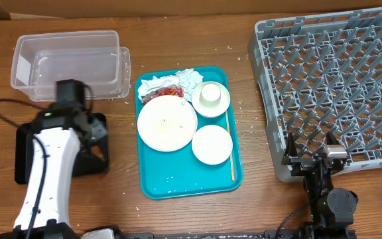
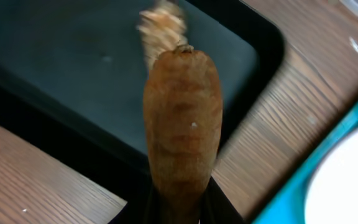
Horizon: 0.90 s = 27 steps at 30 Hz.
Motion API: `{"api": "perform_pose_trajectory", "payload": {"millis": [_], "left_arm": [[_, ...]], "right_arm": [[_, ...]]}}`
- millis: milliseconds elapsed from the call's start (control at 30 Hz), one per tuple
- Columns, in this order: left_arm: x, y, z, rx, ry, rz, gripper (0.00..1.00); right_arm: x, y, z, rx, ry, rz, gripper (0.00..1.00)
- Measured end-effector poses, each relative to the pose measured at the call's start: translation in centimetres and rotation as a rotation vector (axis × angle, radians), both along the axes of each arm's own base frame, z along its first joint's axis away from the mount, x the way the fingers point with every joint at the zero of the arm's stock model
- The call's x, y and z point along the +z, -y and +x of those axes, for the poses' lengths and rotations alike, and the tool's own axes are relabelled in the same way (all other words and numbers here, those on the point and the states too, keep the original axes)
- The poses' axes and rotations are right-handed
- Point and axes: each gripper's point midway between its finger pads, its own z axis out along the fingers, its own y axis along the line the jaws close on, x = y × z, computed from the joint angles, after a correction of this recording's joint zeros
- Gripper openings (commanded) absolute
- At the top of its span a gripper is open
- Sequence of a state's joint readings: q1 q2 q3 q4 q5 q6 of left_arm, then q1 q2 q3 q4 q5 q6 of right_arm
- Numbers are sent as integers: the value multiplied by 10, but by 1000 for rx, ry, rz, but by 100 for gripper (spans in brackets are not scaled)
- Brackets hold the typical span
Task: Sort waste into correct bins and load items into the dishwasher
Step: 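Carry the carrot left and release it on the black tray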
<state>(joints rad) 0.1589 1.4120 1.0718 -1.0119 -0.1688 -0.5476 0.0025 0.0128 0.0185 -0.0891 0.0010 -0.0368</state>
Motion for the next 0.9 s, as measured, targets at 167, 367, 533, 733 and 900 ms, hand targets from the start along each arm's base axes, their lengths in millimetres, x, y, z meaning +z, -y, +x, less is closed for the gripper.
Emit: {"api": "perform_pose_trajectory", "payload": {"millis": [167, 367, 533, 733, 900], "left_arm": [[-11, -35, -2, 117, -2, 2, 26], [-29, -50, 0, 154, -41, -5, 70], [-34, -49, -1, 142, -57, -8, 77], [-35, -42, 0, 96, -64, -42, 76], [-23, -19, 12, -24, -2, -133, 71]], "right_arm": [[0, 0, 0, 0, -1, -1, 100], [0, 0, 0, 0, -1, 0, 100], [0, 0, 0, 0, 0, 0, 100], [0, 0, 0, 0, -1, 0, 100], [0, 0, 0, 0, -1, 0, 100]]}}
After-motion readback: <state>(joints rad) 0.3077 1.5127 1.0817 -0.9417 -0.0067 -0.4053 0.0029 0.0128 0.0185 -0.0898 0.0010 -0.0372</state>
